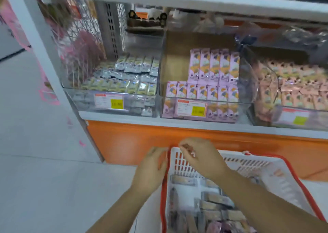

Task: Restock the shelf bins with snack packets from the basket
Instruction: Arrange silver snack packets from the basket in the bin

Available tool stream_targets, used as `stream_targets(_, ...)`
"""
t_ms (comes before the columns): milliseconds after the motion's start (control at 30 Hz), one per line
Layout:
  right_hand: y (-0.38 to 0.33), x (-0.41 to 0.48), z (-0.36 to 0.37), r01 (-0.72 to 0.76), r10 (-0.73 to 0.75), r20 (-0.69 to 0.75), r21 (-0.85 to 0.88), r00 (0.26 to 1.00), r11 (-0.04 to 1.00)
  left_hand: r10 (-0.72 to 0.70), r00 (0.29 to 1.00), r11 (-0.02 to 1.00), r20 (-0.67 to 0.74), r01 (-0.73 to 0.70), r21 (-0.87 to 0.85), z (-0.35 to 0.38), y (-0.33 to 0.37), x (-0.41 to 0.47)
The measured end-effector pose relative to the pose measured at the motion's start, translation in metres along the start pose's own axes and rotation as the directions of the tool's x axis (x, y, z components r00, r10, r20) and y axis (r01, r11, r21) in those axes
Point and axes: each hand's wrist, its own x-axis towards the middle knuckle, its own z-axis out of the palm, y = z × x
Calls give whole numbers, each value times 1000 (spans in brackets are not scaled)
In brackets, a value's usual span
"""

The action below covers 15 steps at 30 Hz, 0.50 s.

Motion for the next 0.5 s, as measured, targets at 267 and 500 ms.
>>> stream_targets(267, 83, -88, 53, -554, 532, 657, -203, 534, 807, -186, 979, 980, 85, 191, -52, 60, -17, -18)
stream_targets(500, 86, -124, 137, -736, 573, 776, -223, 263, 640, -172, 983, 983, 56, 175, -62, 67, -20, -21)
